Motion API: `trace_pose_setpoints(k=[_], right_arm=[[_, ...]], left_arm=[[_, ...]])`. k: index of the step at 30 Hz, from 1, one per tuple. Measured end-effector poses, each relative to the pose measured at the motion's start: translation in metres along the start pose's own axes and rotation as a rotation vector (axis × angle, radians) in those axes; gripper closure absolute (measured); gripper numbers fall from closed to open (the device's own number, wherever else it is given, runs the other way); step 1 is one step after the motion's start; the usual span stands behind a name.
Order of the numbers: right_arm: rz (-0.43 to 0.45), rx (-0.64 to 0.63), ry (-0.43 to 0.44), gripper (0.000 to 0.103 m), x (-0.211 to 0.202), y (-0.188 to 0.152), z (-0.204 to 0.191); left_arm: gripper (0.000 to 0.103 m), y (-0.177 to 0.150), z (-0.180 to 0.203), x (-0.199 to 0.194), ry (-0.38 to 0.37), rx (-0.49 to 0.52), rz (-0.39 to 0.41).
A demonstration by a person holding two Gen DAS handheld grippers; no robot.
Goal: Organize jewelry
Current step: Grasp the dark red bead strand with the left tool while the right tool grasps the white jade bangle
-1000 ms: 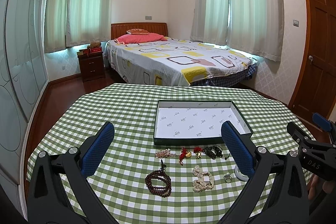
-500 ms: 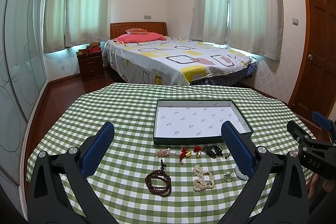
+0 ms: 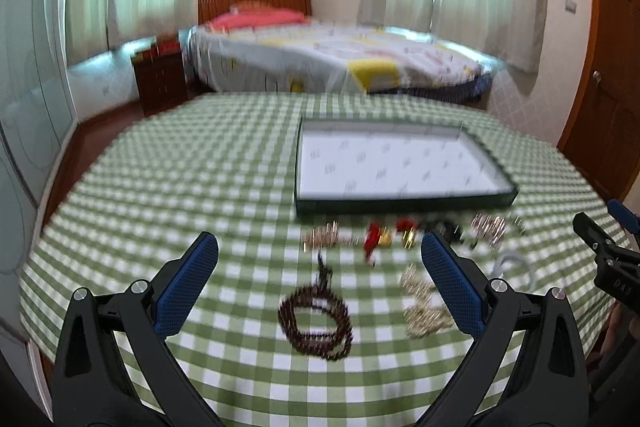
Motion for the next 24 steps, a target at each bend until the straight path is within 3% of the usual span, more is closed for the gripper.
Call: trace_pose_setpoints(k=[8,13,16,24], right_arm=[[-0.104,-0.002,0.008,0.006,0.034,-0.034,0.004],[-0.123,-0.006,0.019,0.006,0.043,-0.044,0.003],[-0.132,-0.006,0.023,0.006,0.048,-0.048,0.003],[-0.161,-0.003,0.028,0.006,0.055,-0.055,0.003]], left_arm=[[0.005,-0.035,0.004,0.050,-0.011,0.013,-0.134],[0.016,-0.048,0.003,0.070,-0.018,-0.002,-0.201],[0.017,-0.058,0.002,0.081,-0.048,-0.030,-0.248],[0.013,-0.060,0.007,0.081,-0.017,0.009,-0.249]])
Point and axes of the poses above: each gripper's, at about its wrist camera, not at the fingertips, and x roughly the way its jaws point, z to its right, y to its top, the point moved 5 cm from there along x, roughly the way its jaws point, and after that the axes turned 13 degrees about x, right-handed, at the moved point
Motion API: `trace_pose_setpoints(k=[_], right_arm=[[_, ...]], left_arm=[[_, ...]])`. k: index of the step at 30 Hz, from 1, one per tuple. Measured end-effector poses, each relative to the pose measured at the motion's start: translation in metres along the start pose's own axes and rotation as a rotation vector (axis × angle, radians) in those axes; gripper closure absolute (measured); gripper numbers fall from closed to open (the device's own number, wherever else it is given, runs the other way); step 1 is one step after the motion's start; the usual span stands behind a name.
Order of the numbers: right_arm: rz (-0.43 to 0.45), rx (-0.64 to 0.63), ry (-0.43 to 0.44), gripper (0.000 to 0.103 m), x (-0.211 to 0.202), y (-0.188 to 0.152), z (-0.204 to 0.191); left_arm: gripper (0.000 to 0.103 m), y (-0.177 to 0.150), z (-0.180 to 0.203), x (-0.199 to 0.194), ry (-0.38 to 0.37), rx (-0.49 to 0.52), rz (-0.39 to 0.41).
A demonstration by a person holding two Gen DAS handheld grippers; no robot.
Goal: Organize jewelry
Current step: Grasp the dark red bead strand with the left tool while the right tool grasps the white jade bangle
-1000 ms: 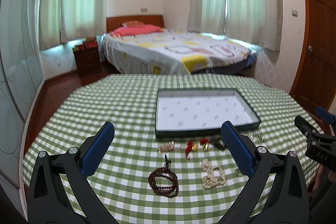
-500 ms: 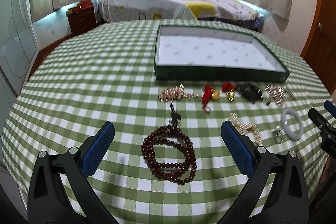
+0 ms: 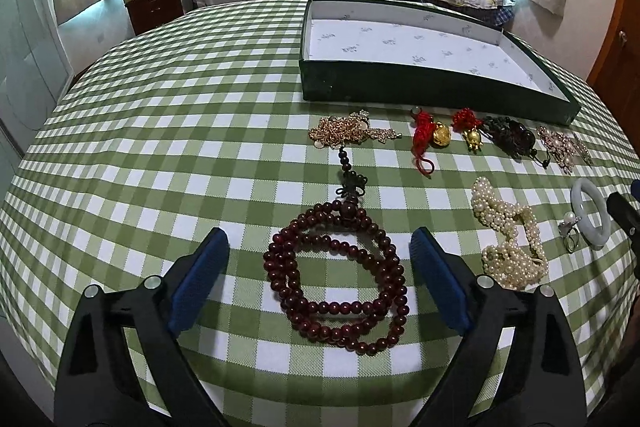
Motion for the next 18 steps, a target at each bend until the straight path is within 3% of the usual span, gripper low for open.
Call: trace_pose_setpoints(k=[2,5,13,18], right_arm=[[-0.010,-0.006,-0.001,0.006,0.003,-0.002,-0.001],[-0.021,-0.015,0.000,0.006,0.006,-0.005,-0.005],[-0.054,-0.048,0.004,0.006,0.017,-0.009,-0.014],[-0.078,-0.053,-0.010,0.006,0.025,-0.011,-0.014]], left_arm=[[0.014,0.000,-0.001,0.001,0.002,0.000,0.004],[0.030,0.002,-0.004,0.000,0.007,-0.004,0.019],[0.082,0.003,-0.001,-0.006,-0.021,0.008,0.053],[0.086,0.002,-0.002,-0.006,-0.049,0.003,0.062]])
Point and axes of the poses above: each gripper's, at about its wrist camera, not at the fingertips, and x roughly the way its jaws point, z to its right, y to its top, the point moved 5 cm from there along x, roughly the way its jaws point, and after that the axes turned 13 degrees about x, right-handed, at the moved point
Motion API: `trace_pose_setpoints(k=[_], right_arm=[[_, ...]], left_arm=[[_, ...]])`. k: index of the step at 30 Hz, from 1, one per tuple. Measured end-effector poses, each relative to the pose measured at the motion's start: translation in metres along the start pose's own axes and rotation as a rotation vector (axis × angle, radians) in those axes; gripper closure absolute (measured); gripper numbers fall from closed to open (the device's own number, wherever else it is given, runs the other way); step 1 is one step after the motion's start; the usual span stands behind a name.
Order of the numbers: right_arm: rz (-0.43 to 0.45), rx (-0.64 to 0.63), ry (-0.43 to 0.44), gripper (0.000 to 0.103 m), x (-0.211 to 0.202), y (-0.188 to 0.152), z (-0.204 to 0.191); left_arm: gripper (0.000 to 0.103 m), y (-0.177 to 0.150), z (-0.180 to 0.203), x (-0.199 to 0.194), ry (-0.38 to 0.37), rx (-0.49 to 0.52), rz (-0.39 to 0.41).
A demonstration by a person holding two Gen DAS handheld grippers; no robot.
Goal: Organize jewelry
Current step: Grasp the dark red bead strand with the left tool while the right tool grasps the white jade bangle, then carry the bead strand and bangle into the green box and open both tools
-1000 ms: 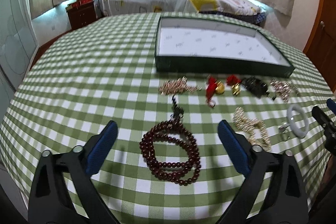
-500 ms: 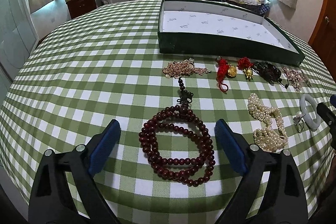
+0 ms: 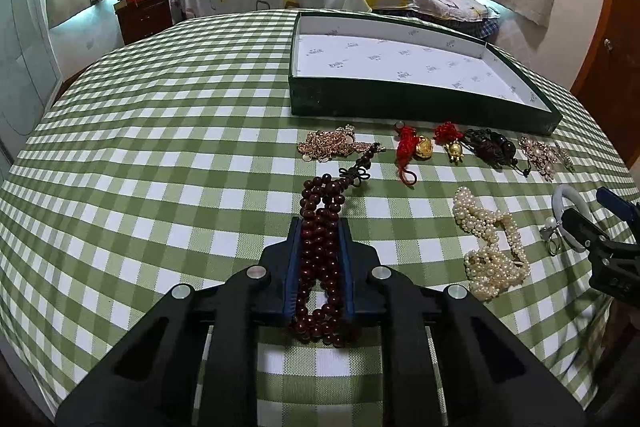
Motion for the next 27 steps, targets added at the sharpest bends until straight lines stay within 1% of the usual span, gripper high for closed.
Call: trace_pose_setpoints(k=[5,7,10,12,14,22,27], right_arm=[[-0.040,0.020,0.006,0.006,0.008,-0.003,0.004],[-0.049,0.040,0.026,0.007,0.010,-0.002,0.006],[-0.048,0.040,0.029,0.009,0.009,-0.003,0.008],[-0.046,0.035,0.035,0.015,0.009,-0.003,0.008],[-0.039,0.027,0.048,0.033,0.005,-0.004,0.005],[-0.039,0.018,0.056,0.034,0.001,-0.005,0.001],[-0.027,0.031,0.051,0.034,-0.004,-0.005,0.003]], left_arm=[[0.087,-0.001,-0.001,-0.001,-0.002,0.003,0.000],[0.087,0.000,0.000,-0.001,0.001,0.005,-0.001],[0.087,0.000,0.002,-0.001,0.003,0.006,-0.001],[0.087,0.001,0.002,0.000,0.004,0.005,-0.001],[0.087,0.000,0.002,-0.001,0.003,0.005,-0.001],[0.087,0.001,0.002,0.000,0.005,0.000,0.002],[0.087,0.003,0.003,-0.004,0.008,0.003,0.019]])
Point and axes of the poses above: each gripper's, at about its wrist camera, not at the fingertips, and x roughly the way its jaws point, z to its right, y to its top, the point moved 5 cm from there along x, roughly the way its jaws point, and after that the axes turned 13 degrees about x, right-handed, at the moved point
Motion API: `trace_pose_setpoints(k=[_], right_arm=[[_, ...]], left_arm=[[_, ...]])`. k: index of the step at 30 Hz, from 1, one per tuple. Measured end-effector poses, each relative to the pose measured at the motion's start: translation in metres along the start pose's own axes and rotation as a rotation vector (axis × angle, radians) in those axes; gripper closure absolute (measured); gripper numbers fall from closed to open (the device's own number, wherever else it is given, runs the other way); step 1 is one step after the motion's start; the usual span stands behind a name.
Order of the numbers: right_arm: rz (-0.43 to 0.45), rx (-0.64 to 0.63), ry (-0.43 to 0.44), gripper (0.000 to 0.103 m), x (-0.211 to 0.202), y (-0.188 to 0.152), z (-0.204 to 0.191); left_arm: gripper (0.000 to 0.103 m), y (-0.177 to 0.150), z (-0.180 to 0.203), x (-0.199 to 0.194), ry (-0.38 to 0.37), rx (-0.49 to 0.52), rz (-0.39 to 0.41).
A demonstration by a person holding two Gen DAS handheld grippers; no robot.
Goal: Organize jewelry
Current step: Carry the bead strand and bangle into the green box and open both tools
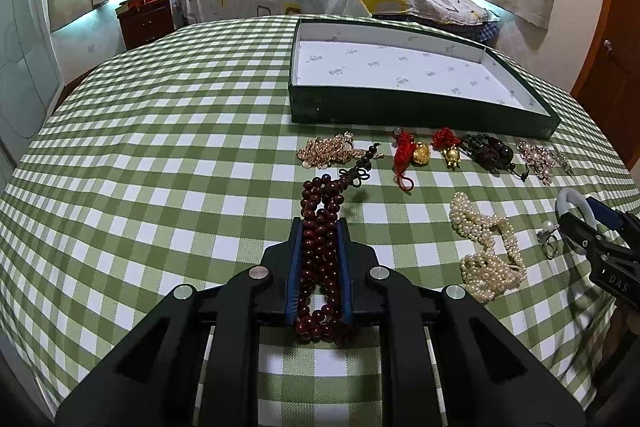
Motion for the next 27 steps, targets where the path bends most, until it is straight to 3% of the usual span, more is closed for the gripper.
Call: trace_pose_setpoints(k=[16,27], right_arm=[[0.092,-0.002,0.027,0.034,-0.029,0.032,-0.005],[0.187,-0.002,0.067,0.034,-0.024,0.106,-0.021]], left_arm=[[0.087,0.031,-0.001,-0.025,-0.001,-0.007,0.093],[0.087,0.117,0.009,-0.018,-0.026,0.022,0.204]])
Point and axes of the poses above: each gripper's, at about its wrist camera, not at the fingertips, and x roughly the way its jaws point, z to its right, y to its top, the point moved 5 cm from there along x, roughly the way its jaws point, and after that the axes turned 13 degrees about x, right-handed, at the moved point
